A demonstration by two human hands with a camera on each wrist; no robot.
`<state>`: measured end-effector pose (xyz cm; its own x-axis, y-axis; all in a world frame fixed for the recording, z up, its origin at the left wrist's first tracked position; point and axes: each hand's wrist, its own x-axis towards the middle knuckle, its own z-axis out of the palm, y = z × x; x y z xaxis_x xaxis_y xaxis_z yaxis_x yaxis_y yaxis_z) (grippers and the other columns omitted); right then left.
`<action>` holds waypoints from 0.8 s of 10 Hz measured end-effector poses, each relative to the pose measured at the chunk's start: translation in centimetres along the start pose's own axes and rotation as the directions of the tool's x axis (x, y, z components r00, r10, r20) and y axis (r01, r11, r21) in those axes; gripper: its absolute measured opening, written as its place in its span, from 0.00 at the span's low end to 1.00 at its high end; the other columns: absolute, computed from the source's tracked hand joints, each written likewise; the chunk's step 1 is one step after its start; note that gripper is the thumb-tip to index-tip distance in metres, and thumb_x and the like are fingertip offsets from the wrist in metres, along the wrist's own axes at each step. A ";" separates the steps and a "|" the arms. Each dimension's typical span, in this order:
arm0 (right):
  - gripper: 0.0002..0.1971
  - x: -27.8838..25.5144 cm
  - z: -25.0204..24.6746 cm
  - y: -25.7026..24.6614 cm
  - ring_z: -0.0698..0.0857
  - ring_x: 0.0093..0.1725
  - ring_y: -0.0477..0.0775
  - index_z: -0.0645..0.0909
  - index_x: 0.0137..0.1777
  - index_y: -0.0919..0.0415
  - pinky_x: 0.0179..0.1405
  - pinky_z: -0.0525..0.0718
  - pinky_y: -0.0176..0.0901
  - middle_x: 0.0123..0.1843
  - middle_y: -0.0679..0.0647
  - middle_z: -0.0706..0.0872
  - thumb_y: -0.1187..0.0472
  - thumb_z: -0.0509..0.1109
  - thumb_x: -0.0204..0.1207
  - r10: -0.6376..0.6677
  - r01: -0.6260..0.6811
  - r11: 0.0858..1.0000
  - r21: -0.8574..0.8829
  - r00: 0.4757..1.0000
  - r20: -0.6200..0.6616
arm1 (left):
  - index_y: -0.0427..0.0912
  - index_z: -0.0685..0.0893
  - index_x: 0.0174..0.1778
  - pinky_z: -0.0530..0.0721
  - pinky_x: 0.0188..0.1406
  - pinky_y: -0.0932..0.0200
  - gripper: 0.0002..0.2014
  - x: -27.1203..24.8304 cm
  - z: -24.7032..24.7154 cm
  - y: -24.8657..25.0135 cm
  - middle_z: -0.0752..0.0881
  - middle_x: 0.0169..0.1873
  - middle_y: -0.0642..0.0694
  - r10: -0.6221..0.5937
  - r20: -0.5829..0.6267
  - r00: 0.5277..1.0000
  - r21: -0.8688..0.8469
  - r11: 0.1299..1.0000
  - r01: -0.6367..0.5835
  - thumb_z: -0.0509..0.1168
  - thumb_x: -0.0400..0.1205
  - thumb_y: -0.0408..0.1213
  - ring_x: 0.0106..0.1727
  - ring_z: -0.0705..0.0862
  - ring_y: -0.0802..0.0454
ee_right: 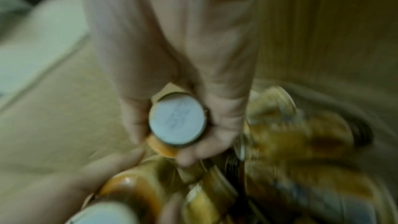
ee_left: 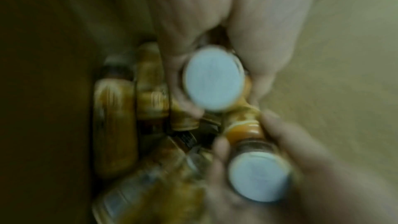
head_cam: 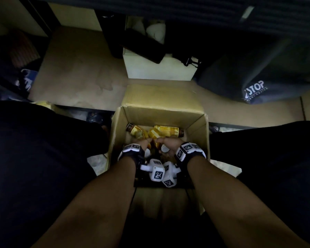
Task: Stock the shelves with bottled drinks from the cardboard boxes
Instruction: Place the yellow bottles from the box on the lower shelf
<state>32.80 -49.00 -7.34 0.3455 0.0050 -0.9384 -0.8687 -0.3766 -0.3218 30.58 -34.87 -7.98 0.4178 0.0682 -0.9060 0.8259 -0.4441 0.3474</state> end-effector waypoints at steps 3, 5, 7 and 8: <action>0.23 -7.0 -3.1 -1.1 0.87 0.51 0.56 0.83 0.52 0.63 0.45 0.86 0.46 0.51 0.56 0.88 0.51 0.84 0.62 -0.261 0.175 0.827 -0.535 0.961 -0.088 | 0.46 0.82 0.64 0.85 0.56 0.50 0.23 -6.5 0.8 3.5 0.86 0.58 0.40 0.357 -0.302 0.884 0.496 0.851 -0.174 0.76 0.73 0.42 0.59 0.84 0.38; 0.22 -11.9 -5.2 -2.6 0.84 0.51 0.54 0.85 0.52 0.57 0.51 0.84 0.44 0.48 0.52 0.87 0.55 0.85 0.57 -0.494 0.353 0.821 -0.448 0.833 -0.249 | 0.52 0.85 0.63 0.84 0.57 0.52 0.21 -10.3 0.4 6.9 0.83 0.60 0.40 0.515 -0.438 0.737 0.487 0.825 -0.286 0.75 0.73 0.38 0.60 0.83 0.37; 0.21 -17.3 -9.3 -3.8 0.90 0.48 0.57 0.89 0.43 0.57 0.52 0.89 0.56 0.42 0.51 0.91 0.52 0.87 0.50 -0.670 0.585 0.743 -0.326 0.660 -0.340 | 0.53 0.80 0.67 0.81 0.56 0.54 0.31 -14.6 -1.9 9.3 0.84 0.59 0.43 0.699 -0.420 0.580 0.460 0.714 -0.528 0.80 0.67 0.46 0.60 0.82 0.42; 0.22 -20.8 -10.4 -3.8 0.90 0.49 0.53 0.91 0.45 0.53 0.56 0.88 0.57 0.43 0.51 0.93 0.49 0.86 0.50 -0.776 0.730 0.624 -0.280 0.534 -0.337 | 0.50 0.75 0.70 0.77 0.55 0.59 0.37 -18.0 -3.1 11.1 0.82 0.60 0.45 0.781 -0.426 0.457 0.349 0.608 -0.713 0.82 0.64 0.43 0.63 0.79 0.47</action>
<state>32.59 -57.33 14.68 0.9778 -0.0179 -0.2087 -0.1905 -0.4908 -0.8502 33.40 -38.29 12.92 0.9971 0.0648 -0.0400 0.0720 -0.6305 0.7728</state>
